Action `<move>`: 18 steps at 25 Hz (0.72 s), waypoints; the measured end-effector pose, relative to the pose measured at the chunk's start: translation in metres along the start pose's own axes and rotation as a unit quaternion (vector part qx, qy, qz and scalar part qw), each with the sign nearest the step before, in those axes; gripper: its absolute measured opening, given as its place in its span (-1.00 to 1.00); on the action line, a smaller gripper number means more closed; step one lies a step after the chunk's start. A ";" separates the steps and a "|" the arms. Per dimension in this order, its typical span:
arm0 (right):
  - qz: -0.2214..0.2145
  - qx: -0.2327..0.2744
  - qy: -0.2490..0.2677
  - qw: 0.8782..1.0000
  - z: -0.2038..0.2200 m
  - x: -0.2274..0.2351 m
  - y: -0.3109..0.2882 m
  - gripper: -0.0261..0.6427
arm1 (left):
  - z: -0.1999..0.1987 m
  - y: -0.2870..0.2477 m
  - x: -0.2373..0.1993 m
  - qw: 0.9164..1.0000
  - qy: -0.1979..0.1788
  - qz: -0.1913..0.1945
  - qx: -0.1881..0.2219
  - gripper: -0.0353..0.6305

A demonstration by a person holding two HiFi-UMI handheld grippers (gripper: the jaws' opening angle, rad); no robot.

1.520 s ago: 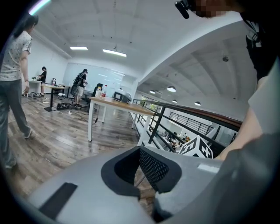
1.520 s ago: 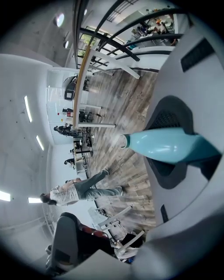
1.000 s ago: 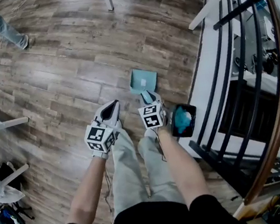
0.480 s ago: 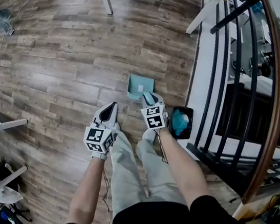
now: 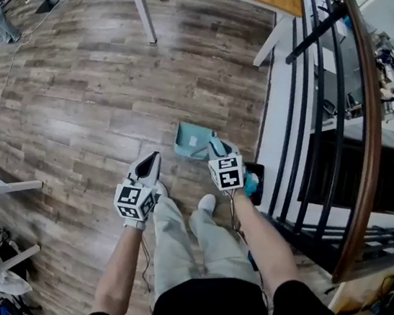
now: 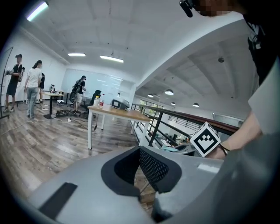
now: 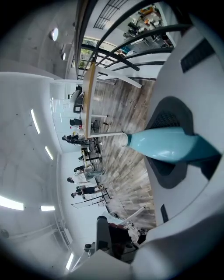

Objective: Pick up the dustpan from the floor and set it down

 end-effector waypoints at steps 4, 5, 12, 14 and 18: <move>0.001 0.022 0.013 1.000 -0.039 0.011 0.041 -0.67 | -0.033 0.015 0.015 1.000 -0.011 -0.002 0.012 -0.90; 0.002 0.028 0.018 0.999 -0.048 0.014 0.052 -0.67 | -0.042 0.018 0.020 1.000 -0.012 -0.003 0.016 -0.90; 0.010 0.075 0.044 0.996 -0.129 0.033 0.133 -0.66 | -0.101 0.035 0.047 0.999 -0.026 -0.015 0.041 -0.90; 0.014 0.092 0.046 0.995 -0.151 0.039 0.155 -0.66 | -0.120 0.037 0.057 0.998 -0.032 -0.014 0.051 -0.90; 0.020 0.123 0.049 0.991 -0.183 0.052 0.193 -0.66 | -0.151 0.043 0.076 0.997 -0.035 -0.015 0.067 -0.90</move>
Point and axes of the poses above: the fingertips, and each gripper's own axes: y backward along the fingers, x to its right, z out of its underside, the point moved 10 cm from there along y, backward along the fingers, and after that the axes turned 5 degrees about x, right-handed, at the moved point
